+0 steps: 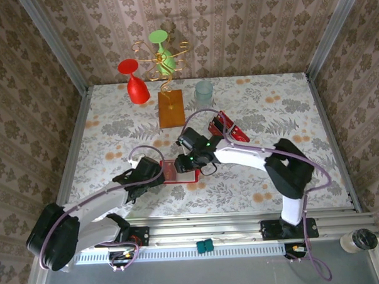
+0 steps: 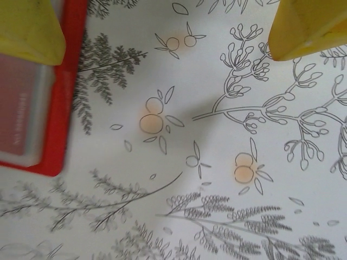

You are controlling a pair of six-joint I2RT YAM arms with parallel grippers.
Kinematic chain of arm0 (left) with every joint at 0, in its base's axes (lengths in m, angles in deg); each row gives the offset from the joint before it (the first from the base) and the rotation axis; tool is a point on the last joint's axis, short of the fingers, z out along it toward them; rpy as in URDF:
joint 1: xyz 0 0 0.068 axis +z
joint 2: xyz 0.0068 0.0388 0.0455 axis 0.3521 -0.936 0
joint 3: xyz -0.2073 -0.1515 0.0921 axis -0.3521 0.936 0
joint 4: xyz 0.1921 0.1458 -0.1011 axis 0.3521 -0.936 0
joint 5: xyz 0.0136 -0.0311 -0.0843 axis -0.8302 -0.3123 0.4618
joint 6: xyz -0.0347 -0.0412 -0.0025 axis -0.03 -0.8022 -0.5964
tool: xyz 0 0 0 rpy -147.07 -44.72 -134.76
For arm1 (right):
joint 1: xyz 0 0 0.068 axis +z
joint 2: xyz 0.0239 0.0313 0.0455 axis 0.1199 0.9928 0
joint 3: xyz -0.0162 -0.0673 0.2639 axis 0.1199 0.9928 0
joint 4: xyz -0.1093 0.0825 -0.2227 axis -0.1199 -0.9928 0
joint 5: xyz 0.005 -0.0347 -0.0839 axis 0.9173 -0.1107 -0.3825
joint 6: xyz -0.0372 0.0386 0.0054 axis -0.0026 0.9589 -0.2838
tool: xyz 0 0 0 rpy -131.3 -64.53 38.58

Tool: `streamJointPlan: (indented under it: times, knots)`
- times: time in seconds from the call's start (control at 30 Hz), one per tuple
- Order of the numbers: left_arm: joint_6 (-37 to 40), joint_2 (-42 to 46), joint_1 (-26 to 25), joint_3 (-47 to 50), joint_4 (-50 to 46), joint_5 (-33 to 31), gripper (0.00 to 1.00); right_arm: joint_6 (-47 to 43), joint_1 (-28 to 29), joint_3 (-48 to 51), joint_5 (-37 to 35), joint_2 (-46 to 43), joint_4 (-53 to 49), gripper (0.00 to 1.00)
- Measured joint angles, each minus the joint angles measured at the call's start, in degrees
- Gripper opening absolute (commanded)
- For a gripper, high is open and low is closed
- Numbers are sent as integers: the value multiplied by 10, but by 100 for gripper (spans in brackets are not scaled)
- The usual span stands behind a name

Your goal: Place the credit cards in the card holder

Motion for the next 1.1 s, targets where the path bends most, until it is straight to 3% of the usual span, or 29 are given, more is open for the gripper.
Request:
streamJointPlan:
  times: [0.1,0.17,0.43,0.53,0.6,0.67,1.1]
  knots:
    - [6,22,1,-8,-5,4,100,-2,-8,29,-31,-49,-5,65]
    - [12,32,3,-12,-7,8,100,-4,-13,44,-50,-62,-10,67]
    - [34,36,11,-26,1,39,100,-7,-27,80,-89,-44,-20,63]
    - [41,30,11,-33,12,53,100,-13,-30,80,-91,-30,-19,46]
    - [45,24,11,-36,24,65,100,-16,-32,80,-91,-19,-19,19]
    - [47,18,11,-37,36,76,100,-15,-35,82,-91,-13,-15,3]
    - [48,-11,-21,-37,109,119,100,-76,-67,165,-77,-82,4,0]
